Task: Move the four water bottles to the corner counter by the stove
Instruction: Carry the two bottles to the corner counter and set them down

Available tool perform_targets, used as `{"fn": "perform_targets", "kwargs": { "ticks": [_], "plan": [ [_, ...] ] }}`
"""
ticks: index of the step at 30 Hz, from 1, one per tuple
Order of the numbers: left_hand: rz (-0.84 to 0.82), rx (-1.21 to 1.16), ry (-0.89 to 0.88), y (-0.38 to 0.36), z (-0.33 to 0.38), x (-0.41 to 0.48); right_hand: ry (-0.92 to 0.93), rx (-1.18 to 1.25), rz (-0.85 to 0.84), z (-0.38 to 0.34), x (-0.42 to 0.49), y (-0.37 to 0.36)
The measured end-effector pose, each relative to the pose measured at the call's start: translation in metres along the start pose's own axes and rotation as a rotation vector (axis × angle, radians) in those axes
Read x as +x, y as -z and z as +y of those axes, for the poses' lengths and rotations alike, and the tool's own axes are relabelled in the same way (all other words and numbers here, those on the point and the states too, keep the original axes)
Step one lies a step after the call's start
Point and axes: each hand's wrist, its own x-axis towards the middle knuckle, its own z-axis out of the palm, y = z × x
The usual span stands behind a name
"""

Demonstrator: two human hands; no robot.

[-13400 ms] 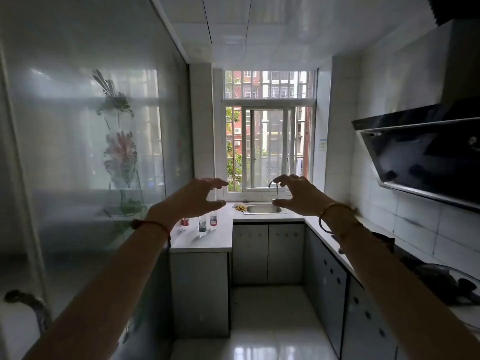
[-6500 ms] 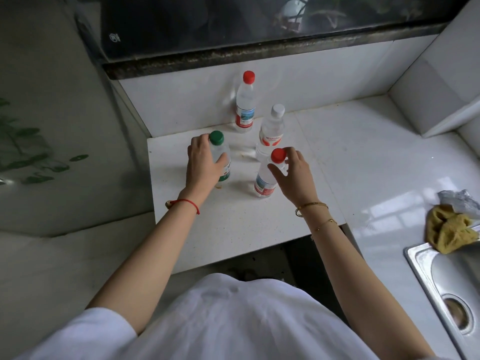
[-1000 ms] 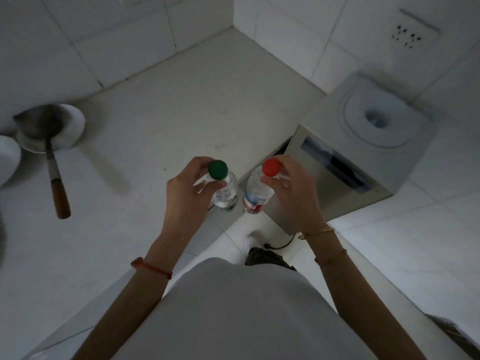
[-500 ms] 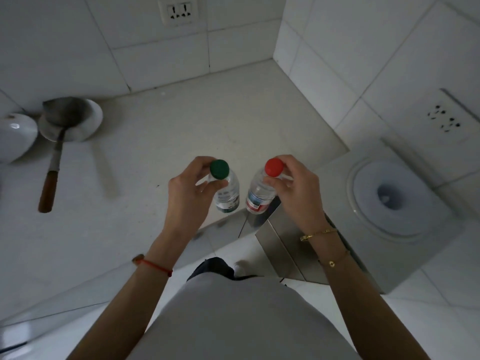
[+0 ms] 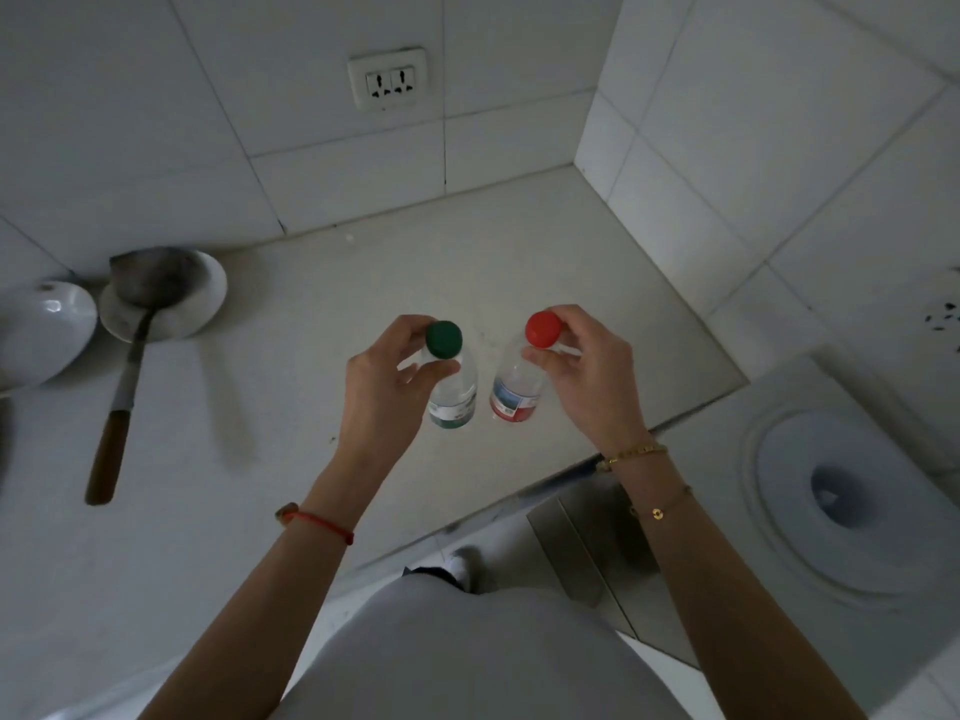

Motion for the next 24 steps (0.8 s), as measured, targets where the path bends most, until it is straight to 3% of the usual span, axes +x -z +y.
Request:
{"fn": "perform_targets", "kwargs": {
  "ticks": [24],
  "plan": [
    [0.032, -0.004, 0.053, -0.067, -0.015, 0.256, -0.035, 0.003, 0.065, 0.021, 0.246, -0.014]
  ]
}}
